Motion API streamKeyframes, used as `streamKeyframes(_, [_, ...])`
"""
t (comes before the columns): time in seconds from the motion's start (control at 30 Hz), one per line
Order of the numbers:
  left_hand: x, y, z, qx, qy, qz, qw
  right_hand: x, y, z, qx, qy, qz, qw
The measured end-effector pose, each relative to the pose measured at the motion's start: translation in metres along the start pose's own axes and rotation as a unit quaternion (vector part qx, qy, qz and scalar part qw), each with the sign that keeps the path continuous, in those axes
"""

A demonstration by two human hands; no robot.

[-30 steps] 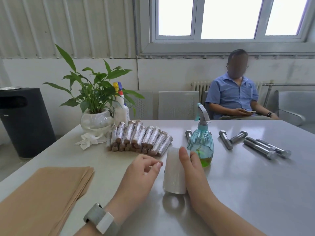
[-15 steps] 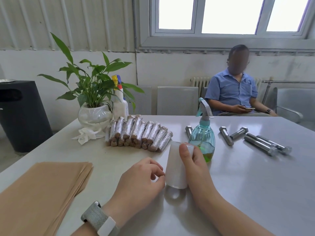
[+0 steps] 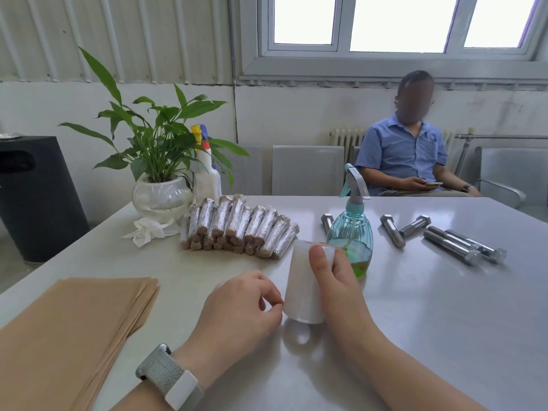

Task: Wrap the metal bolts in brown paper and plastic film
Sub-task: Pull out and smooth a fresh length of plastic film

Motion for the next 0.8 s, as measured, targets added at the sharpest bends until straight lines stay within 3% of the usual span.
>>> streamKeyframes(0.3, [-0.003, 0.0054, -0.0006, -0.002, -0.01, 0.033, 0.999, 0.0015, 0.0011, 0.0, -0.017, -0.005, 0.001, 1.0])
streamKeyframes(0.5, [-0.0025, 0.0033, -0.0009, 0.031, -0.01, -0.008, 0.999, 0.0, 0.0012, 0.0004, -0.021, -0.018, 0.008, 1.0])
streamKeyframes(0.8, [-0.0018, 0.0071, 0.0, 0.01, -0.012, 0.0, 1.0, 0.0019, -0.0003, -0.0014, -0.015, -0.007, -0.005, 1.0])
Point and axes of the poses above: each hand's wrist, its own z-axis towards the middle knuckle, its own y-axis out of the back of the hand, x = y × z, the point moved 4 cm from there along z, towards the middle knuckle, and after that the axes turned 6 degrees about z, right-handed, at the moved point
